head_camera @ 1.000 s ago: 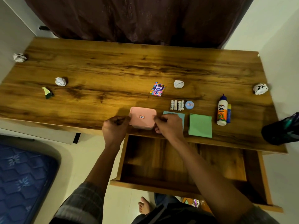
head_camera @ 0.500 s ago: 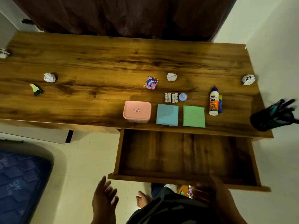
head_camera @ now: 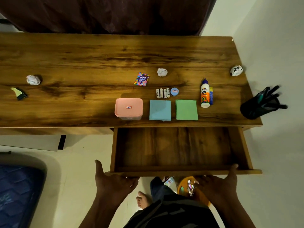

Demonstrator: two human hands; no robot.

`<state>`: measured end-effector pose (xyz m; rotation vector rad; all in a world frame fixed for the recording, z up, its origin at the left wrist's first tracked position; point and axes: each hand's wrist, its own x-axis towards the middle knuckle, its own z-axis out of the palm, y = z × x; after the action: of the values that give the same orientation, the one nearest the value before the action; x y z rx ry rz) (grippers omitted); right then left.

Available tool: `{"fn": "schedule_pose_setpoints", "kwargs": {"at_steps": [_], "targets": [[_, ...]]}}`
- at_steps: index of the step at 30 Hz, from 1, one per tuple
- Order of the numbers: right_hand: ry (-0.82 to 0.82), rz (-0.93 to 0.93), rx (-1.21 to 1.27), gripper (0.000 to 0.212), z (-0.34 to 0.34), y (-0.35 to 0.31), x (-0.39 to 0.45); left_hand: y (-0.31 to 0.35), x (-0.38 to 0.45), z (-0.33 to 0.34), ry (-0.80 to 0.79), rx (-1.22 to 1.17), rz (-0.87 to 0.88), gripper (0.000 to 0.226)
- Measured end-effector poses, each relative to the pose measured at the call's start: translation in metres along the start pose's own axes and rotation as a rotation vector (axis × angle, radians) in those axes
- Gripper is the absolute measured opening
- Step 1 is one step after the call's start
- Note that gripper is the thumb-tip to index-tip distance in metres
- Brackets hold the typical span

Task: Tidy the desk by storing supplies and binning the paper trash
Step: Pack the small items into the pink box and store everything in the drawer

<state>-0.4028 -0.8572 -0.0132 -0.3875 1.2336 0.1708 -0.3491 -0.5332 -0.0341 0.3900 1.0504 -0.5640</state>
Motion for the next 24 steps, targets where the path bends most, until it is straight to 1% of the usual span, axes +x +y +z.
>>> {"fn": "schedule_pose_setpoints", "kwargs": {"at_steps": [4,7,9,14,20,24], "targets": [[-0.061,-0.052,-0.004,0.132,0.006,-0.006,0.01,0.008,0.006,-0.002,-0.063,0.02,0.01,0.121],[-0.089,-0.072,0.009,0.135,0.019,-0.014,0.019,0.01,0.013,0.008,-0.141,-0.02,0.046,0.124],[-0.107,-0.084,0.016,0.133,0.029,-0.019,0.026,0.012,0.017,0.016,-0.174,-0.045,0.065,0.125],[-0.148,-0.114,-0.001,0.126,0.055,-0.033,0.036,0.022,0.025,0.042,-0.169,-0.097,0.107,0.12],[-0.197,-0.089,0.036,0.134,0.077,-0.052,0.053,0.034,0.032,0.065,-0.189,-0.137,0.13,0.123],[-0.211,-0.093,0.04,0.135,0.091,-0.063,0.063,0.04,0.037,0.081,-0.2,-0.166,0.166,0.122]]}}
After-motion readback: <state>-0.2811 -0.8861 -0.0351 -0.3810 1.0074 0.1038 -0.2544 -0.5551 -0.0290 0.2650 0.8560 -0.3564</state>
